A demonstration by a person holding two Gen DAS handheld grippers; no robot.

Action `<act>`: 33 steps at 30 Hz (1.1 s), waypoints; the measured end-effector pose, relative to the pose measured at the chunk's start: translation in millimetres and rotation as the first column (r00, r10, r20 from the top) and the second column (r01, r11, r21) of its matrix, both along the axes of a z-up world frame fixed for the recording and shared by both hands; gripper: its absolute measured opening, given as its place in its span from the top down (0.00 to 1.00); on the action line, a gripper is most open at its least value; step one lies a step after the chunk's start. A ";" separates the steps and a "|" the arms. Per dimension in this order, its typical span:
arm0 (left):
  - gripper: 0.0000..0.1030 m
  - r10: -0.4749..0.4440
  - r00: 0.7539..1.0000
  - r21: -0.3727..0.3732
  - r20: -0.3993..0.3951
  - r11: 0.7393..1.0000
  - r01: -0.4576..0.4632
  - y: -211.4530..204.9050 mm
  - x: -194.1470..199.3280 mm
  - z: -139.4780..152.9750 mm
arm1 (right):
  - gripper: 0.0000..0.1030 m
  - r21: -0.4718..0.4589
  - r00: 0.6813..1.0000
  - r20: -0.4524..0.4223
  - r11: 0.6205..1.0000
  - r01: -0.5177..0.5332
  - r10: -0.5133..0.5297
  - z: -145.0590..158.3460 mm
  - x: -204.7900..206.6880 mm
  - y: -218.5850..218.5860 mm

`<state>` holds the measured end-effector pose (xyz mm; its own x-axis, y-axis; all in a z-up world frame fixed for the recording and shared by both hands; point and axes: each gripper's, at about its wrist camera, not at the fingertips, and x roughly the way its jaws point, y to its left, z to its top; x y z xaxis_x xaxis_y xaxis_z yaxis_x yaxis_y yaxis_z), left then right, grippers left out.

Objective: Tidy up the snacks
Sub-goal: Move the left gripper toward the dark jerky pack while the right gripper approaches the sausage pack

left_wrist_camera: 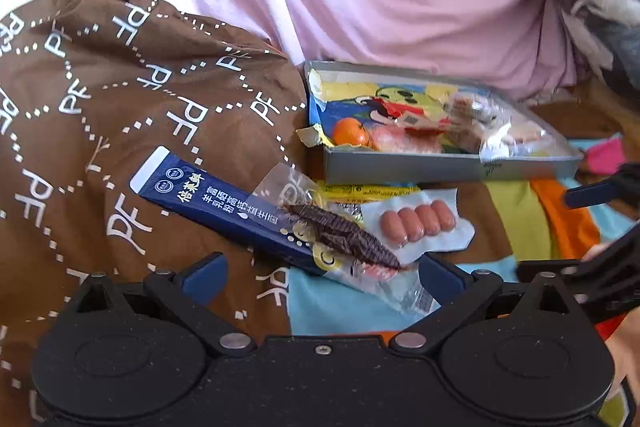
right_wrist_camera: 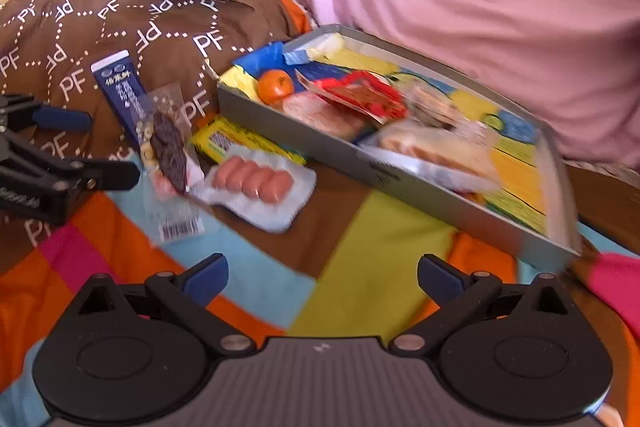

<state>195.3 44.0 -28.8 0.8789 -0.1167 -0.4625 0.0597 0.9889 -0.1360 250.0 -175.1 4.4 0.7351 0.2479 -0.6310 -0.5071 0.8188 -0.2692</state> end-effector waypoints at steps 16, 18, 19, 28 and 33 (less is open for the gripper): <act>0.01 -0.032 0.990 -0.110 0.136 0.993 0.047 38.6 51.5 10.0 | 0.00 0.334 0.998 -0.049 0.941 0.060 -0.047 -26.8 56.3 12.1; 0.01 -0.057 0.989 -0.141 0.139 0.987 0.076 43.2 57.9 12.1 | 0.00 0.321 0.997 -0.030 0.944 0.075 -0.069 -26.7 57.5 18.6; 0.01 -0.067 0.988 -0.150 0.136 0.985 0.087 45.4 60.8 12.7 | 0.00 0.318 0.997 -0.021 0.945 0.074 -0.071 -27.2 57.6 21.8; 0.01 -0.162 0.982 -0.172 0.102 0.969 0.177 51.4 78.4 12.3 | 0.00 0.285 0.994 0.009 0.954 0.099 -0.106 -32.6 58.3 37.2; 0.01 -0.195 0.978 -0.187 0.080 0.960 0.207 53.5 80.3 13.0 | 0.01 0.290 0.993 -0.018 0.950 0.119 -0.119 -31.5 54.3 39.7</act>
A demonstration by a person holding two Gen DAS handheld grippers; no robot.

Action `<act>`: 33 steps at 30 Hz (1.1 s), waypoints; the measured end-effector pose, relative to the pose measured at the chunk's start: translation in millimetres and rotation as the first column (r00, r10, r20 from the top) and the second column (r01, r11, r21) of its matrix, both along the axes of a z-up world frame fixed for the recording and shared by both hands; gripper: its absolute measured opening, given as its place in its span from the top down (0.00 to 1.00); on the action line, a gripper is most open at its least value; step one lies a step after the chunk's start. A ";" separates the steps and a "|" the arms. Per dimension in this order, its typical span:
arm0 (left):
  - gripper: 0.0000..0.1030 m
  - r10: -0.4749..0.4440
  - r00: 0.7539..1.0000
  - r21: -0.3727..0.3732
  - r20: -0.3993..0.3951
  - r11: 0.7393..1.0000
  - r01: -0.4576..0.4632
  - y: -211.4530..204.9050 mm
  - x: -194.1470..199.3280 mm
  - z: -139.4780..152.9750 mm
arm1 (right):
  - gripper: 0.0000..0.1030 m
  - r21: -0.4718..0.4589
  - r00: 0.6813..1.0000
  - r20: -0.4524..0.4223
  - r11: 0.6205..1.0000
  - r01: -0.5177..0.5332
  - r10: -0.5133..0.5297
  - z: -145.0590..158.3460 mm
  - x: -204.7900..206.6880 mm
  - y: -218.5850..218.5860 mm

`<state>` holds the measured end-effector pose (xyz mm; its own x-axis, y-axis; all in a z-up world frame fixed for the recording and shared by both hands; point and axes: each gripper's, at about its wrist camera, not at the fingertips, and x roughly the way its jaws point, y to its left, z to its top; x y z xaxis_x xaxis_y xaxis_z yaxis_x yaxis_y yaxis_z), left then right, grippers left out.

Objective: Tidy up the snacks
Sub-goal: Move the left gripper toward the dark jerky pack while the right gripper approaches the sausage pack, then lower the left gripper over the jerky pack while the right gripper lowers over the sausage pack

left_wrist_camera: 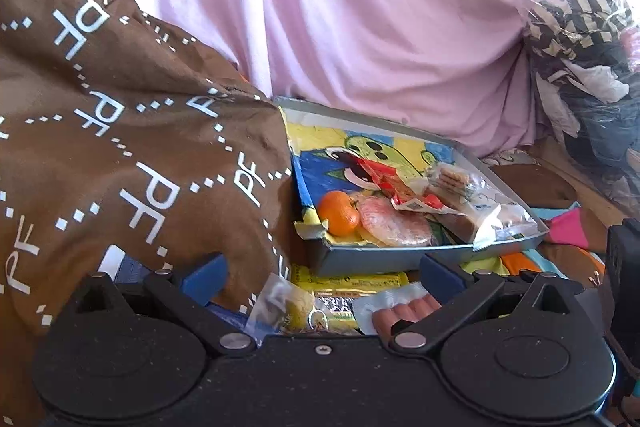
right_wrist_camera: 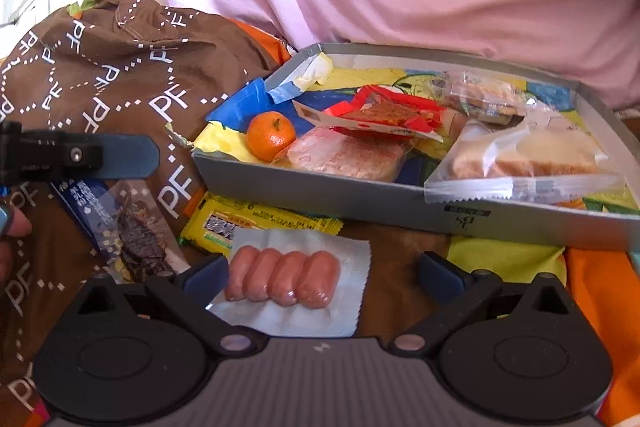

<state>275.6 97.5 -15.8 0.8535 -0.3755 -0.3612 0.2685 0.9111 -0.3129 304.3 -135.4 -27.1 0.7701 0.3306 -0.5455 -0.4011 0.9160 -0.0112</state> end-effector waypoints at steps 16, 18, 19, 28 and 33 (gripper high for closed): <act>0.02 -0.031 0.999 0.032 -0.034 0.999 0.032 -1.8 -2.1 -0.8 | 0.17 -0.103 0.998 0.061 0.994 0.041 -0.035 -12.8 -12.3 21.7; 0.02 -0.057 0.998 0.045 -0.032 0.997 0.058 -3.3 -4.4 -0.1 | 0.20 -0.096 0.998 0.053 0.994 0.047 -0.042 -10.5 -15.3 13.7; 0.02 -0.071 0.997 0.052 -0.031 0.996 0.073 -4.3 -6.2 0.2 | 0.20 -0.084 0.998 0.042 0.995 0.052 -0.049 -9.5 -16.0 8.6; 0.01 -0.174 0.982 0.162 -0.070 0.970 0.183 -21.0 -26.2 -3.6 | 0.20 -0.043 0.997 -0.018 0.997 0.070 -0.070 -10.6 -48.7 -29.0; 0.01 -0.178 0.982 0.353 -0.063 0.917 0.188 -42.6 -37.8 -10.6 | 0.20 -0.024 0.987 -0.109 0.993 0.115 -0.117 -23.3 -71.5 -52.8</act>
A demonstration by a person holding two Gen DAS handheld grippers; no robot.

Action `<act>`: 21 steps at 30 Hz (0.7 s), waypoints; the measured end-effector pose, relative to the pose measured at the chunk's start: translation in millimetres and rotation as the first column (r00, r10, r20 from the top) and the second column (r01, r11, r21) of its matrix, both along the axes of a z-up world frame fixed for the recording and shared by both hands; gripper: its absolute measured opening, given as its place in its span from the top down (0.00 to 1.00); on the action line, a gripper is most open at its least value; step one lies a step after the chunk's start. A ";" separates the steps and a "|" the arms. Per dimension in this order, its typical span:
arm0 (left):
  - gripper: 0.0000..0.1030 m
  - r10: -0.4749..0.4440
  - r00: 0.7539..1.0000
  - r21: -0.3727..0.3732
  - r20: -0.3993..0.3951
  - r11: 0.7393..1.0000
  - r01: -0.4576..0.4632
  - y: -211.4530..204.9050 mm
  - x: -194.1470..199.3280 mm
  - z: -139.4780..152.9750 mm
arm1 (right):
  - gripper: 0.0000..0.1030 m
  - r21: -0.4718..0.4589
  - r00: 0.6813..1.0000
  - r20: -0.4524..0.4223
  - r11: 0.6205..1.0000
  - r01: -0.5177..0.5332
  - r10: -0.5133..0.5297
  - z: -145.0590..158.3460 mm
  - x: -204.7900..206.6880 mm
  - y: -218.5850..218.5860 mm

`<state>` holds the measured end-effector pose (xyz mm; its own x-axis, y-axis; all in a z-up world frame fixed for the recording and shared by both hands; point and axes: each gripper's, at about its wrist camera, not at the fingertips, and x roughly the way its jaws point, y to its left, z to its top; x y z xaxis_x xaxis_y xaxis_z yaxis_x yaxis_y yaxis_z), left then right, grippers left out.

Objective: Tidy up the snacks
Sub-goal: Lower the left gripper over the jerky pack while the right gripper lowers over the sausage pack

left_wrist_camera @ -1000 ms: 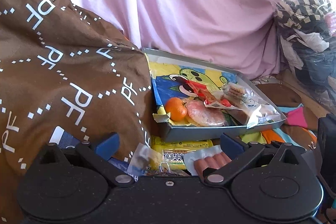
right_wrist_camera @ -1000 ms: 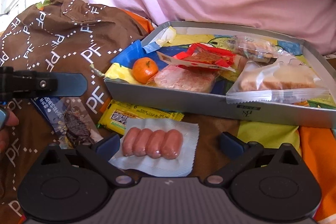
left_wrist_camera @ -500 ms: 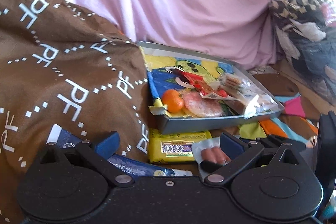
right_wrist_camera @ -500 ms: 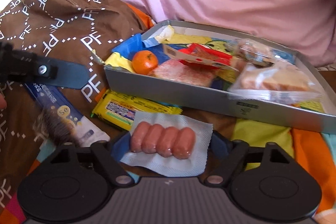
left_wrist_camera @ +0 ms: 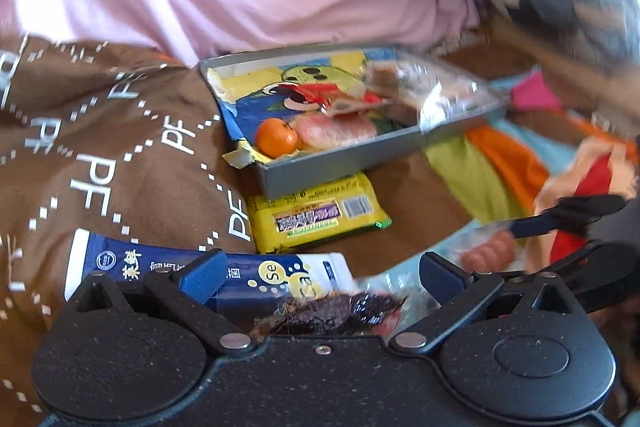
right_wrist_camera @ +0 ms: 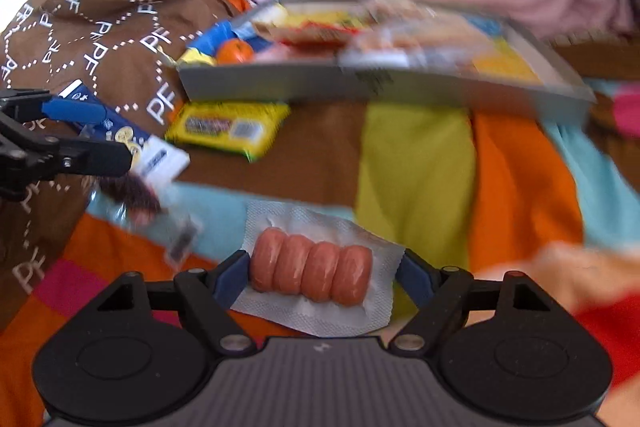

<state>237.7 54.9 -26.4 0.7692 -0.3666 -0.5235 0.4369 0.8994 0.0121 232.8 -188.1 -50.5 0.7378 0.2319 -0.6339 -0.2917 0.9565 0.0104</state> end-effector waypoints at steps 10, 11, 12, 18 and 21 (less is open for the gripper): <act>0.06 -0.130 0.980 0.144 -0.152 0.978 0.152 -32.4 -16.6 -17.5 | 0.20 0.049 0.998 -0.061 0.998 0.029 -0.026 -0.5 -33.5 -23.0; 0.06 -0.146 0.973 0.149 -0.177 0.974 0.174 -35.6 -19.1 -20.9 | 0.20 0.052 0.997 -0.065 0.998 0.034 -0.031 0.0 -36.7 -24.8; 0.06 -0.154 0.969 0.155 -0.195 0.970 0.185 -38.7 -21.4 -23.9 | 0.20 0.054 0.997 -0.067 0.998 0.041 -0.037 0.3 -40.2 -26.8; 0.06 -0.198 0.950 0.155 -0.241 0.959 0.239 -53.6 -38.4 -28.5 | 0.21 0.127 0.991 -0.076 0.984 0.123 -0.114 4.8 -58.2 -47.0; 0.06 -0.212 0.956 0.196 -0.204 0.948 0.252 -62.8 -47.7 -26.0 | 0.21 0.175 0.982 -0.092 0.969 0.177 -0.163 4.1 -65.6 -61.0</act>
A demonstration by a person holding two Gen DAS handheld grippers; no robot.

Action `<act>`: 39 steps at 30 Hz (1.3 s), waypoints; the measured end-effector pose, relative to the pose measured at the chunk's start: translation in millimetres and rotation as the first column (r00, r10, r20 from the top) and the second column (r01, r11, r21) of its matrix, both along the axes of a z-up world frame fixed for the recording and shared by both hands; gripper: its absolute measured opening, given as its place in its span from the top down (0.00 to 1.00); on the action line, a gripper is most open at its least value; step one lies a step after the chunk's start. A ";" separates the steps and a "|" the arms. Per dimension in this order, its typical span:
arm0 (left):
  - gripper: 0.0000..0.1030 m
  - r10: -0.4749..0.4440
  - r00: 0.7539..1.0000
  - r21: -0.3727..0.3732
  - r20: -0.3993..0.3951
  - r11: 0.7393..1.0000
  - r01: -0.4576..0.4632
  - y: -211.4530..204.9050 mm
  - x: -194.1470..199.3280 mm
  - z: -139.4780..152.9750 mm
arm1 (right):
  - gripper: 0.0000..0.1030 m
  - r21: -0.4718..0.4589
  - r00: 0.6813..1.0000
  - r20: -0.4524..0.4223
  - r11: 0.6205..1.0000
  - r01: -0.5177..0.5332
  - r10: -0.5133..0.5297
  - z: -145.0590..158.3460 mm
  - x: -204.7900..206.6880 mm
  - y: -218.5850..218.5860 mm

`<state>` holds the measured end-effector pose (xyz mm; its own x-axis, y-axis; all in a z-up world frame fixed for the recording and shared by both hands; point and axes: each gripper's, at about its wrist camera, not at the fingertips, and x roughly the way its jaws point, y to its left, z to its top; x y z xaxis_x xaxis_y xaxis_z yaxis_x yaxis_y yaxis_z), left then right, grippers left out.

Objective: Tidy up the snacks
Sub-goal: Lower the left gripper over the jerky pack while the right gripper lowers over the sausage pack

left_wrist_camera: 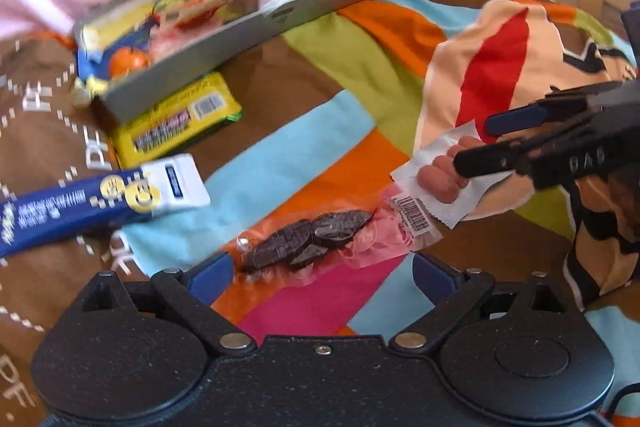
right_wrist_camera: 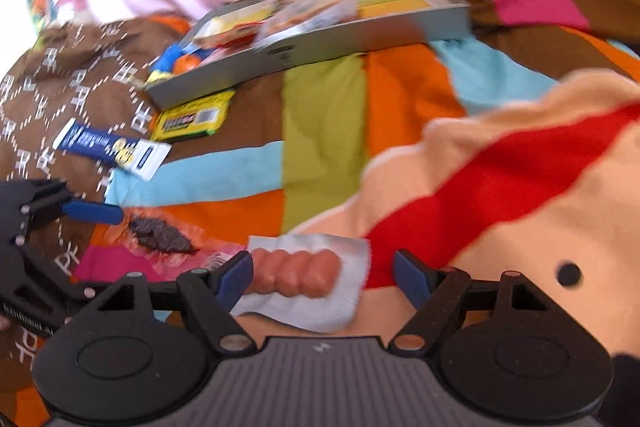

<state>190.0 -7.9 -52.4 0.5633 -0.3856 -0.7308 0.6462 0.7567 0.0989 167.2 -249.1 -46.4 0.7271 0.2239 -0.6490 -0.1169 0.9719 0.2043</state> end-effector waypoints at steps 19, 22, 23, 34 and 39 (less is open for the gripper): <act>0.01 -0.276 0.961 0.048 0.031 0.960 0.274 -14.0 27.6 -13.1 | 0.03 -0.044 0.909 -0.051 0.909 -0.415 0.413 14.6 50.0 10.3; 0.01 -0.277 0.960 0.062 0.035 0.960 0.274 -15.6 25.7 -12.8 | 0.03 0.033 0.892 -0.103 0.898 -0.438 0.439 8.4 65.5 8.4; 0.01 -0.276 0.961 0.068 0.029 0.959 0.274 -16.5 25.1 -12.0 | 0.03 0.050 0.887 -0.114 0.895 -0.444 0.447 6.4 67.3 7.9; 0.01 -0.199 0.966 0.052 -0.165 0.976 0.210 -7.3 13.4 -7.6 | 0.04 0.155 0.850 -0.125 0.856 -0.493 0.512 5.5 39.1 -4.8; 0.02 -0.221 0.968 0.130 -0.116 0.963 0.235 -11.8 -13.5 2.6 | 0.04 0.125 0.822 -0.145 0.834 -0.537 0.551 6.7 17.1 3.6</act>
